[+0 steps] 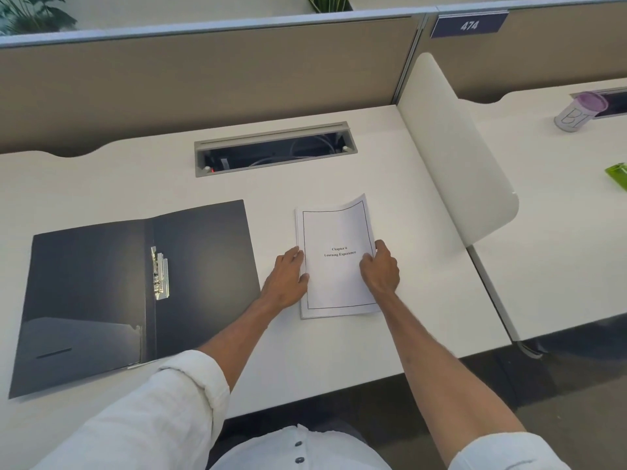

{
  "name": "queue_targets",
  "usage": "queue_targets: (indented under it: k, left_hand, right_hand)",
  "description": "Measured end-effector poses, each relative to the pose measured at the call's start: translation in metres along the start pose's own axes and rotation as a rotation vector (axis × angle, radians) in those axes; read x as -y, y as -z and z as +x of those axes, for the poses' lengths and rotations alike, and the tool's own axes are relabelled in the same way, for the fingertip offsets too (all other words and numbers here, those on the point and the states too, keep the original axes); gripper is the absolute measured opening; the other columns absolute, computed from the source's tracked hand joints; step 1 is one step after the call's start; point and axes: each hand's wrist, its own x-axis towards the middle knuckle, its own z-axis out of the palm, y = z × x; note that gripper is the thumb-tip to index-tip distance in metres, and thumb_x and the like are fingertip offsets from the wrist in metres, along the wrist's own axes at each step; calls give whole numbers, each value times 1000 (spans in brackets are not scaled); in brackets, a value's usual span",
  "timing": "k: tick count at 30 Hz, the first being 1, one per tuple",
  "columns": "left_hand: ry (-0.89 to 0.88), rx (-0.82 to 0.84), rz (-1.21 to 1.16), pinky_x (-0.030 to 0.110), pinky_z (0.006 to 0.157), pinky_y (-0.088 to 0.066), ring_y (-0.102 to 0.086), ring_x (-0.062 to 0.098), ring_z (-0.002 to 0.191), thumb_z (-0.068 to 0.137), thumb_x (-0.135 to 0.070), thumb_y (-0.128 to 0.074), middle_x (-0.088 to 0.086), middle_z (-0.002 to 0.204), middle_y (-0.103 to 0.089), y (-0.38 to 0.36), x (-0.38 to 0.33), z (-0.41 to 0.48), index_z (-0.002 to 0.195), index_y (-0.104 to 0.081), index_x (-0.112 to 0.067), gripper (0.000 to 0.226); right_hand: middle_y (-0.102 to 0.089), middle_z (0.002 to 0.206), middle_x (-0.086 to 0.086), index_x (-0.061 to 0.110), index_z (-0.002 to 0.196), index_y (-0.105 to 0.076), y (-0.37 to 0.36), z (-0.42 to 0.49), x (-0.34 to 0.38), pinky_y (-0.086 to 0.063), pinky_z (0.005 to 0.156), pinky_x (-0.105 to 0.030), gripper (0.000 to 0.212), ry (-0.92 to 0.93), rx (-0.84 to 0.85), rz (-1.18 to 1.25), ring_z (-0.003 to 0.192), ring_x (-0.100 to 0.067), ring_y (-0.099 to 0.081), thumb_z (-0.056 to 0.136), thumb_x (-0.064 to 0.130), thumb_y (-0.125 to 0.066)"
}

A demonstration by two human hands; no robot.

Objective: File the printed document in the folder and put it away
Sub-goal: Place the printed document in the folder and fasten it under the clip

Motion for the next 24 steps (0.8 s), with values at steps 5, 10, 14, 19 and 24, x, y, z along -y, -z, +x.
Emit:
queue_targets:
  k: [5,10,14,19,24]
  left_hand:
    - [-32,-33,-76,43,134,-33,-34,27,165,115,-22,-50,6,181,-25,15,13,-3,175,-23,-8,67]
    - [66,-169,-411,47,126,-45,-56,28,148,114,-19,-55,8,171,-42,31,28,-12,173,-31,-10,64]
    - [199,-298,-632,46,119,-52,-66,30,136,113,-18,-57,9,158,-60,46,48,-24,168,-43,-12,57]
    - [248,-427,-645,48,110,-58,-74,34,117,111,-11,-53,10,125,-80,61,84,-48,151,-62,-13,41]
    - [389,-565,-675,40,108,-58,-75,30,116,109,-10,-60,14,120,-81,70,131,-81,151,-64,-10,42]
  right_hand:
    - [-64,92,-15,1,104,-59,3,-7,9,-42,76,-37,14,27,-27,121,90,-39,-58,98,11,-51]
    - [-75,105,-9,8,107,-70,7,-21,26,-55,96,-44,12,197,31,359,96,-30,-62,103,9,-58]
    - [-78,112,-19,0,112,-72,-7,-36,48,-55,91,-40,17,250,62,463,93,-26,-66,103,3,-59]
    - [-79,115,-21,2,118,-74,-43,-57,77,-55,90,-38,22,267,145,491,93,-25,-67,103,1,-58]
    - [-78,120,-24,0,122,-74,-90,-82,100,-60,99,-51,25,257,231,515,99,-30,-70,104,-1,-57]
